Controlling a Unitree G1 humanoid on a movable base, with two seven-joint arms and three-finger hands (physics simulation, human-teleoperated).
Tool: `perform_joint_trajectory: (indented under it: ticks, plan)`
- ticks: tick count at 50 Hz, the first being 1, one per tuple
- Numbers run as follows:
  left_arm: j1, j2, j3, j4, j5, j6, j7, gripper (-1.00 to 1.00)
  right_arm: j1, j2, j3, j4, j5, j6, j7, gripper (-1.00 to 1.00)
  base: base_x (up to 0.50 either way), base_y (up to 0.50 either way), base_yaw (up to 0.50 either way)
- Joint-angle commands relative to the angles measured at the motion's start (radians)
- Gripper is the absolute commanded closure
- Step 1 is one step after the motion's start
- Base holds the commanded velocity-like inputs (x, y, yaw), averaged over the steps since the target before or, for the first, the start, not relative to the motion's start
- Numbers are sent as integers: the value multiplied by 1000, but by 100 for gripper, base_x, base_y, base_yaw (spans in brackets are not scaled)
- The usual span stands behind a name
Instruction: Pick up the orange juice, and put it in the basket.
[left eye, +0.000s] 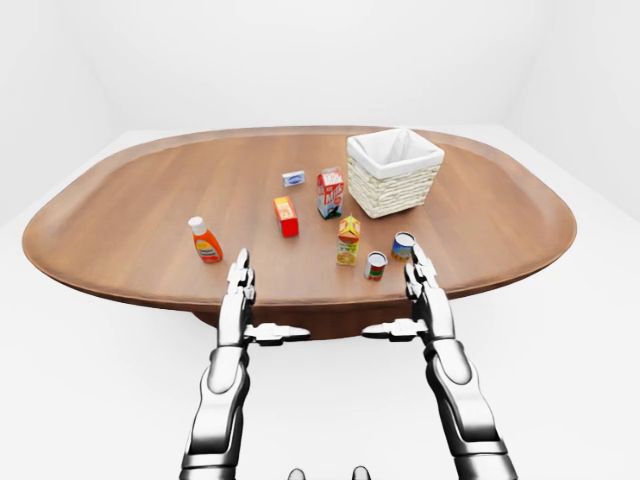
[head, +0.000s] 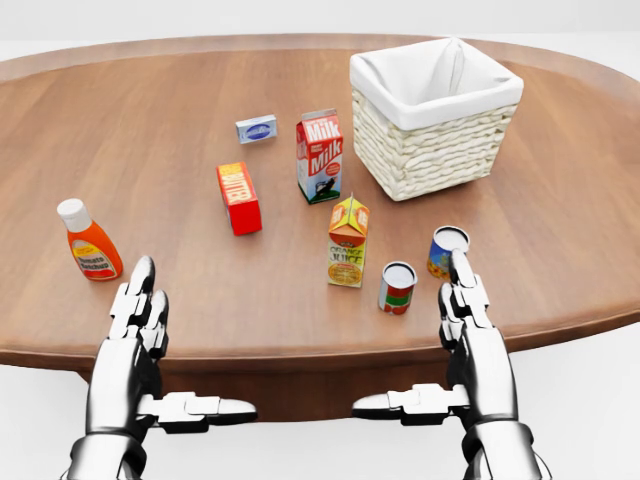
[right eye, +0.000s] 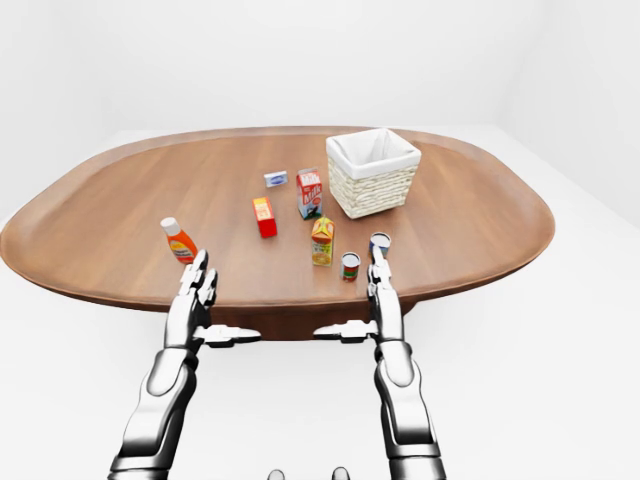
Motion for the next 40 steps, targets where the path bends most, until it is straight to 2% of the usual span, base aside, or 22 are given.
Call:
perform_joint_trajectory:
  ticks: [1,5,6,7,8,11,12,13,15,16,17,19,21,22,23,24,29,33,40]
  plan:
    - [15,7,17,-38,-9,23,-18,-100,0,-10,-17,-5,8,7,26,-100,0,0,0]
    - [25,2,15,-76,-12,55,-15,-100,2,-9,-16,-14,4,13,29,-100,0,0,0]
    - [20,4,18,-66,-14,52,-16,-100,2,-9,-17,-15,4,14,30,-100,0,0,0]
    - [6,7,24,-33,-18,35,-20,-100,3,-9,-17,-16,3,15,31,-100,0,0,0]
    - [-13,11,33,13,-24,5,-25,-100,3,-9,-18,-18,3,15,31,-100,0,0,0]
    - [-32,12,43,44,-44,-14,-29,-100,4,-9,-17,-24,2,19,32,-100,0,0,0]
    - [-29,10,43,31,-62,5,-35,-100,4,-8,-17,-29,3,23,32,-100,0,0,0]
    - [-26,12,38,22,-57,12,-35,-100,4,-8,-17,-33,2,26,33,-100,0,0,0]
    - [-31,14,40,33,-56,3,-34,-100,7,-8,-15,-51,2,36,33,-100,0,0,0]
    - [-24,11,37,12,-57,11,-29,-100,9,-8,-14,-61,1,41,33,-100,0,0,0]
    - [-20,8,34,-15,-54,34,-19,-100,11,-8,-13,-76,-3,47,32,-100,0,0,0]
    - [-23,8,34,-29,-50,48,-8,-100,12,-10,-13,-101,-6,63,35,-100,0,0,0]
    - [-18,14,25,-44,-28,81,-4,-100,10,-14,-16,-123,-13,73,37,-100,0,0,0]
    - [-15,17,21,-34,-8,62,-3,-100,8,-15,-21,-142,-11,88,38,-100,0,0,0]
    - [-18,12,28,-35,-18,62,-3,-100,7,-16,-25,-155,-8,88,40,-100,0,0,0]
    - [-22,11,30,-45,-10,81,12,-100,6,-19,-29,-170,-10,88,42,-100,0,0,0]
    - [-42,22,36,-114,8,81,-1,-100,-2,-24,-43,-220,-13,88,48,-100,0,0,0]
    - [-60,22,52,-82,9,81,24,-100,-2,-25,-47,-245,-13,88,54,-100,0,0,0]
    - [-74,29,75,-166,-36,81,58,-100,-17,-31,-61,-306,-10,88,60,-100,0,0,0]
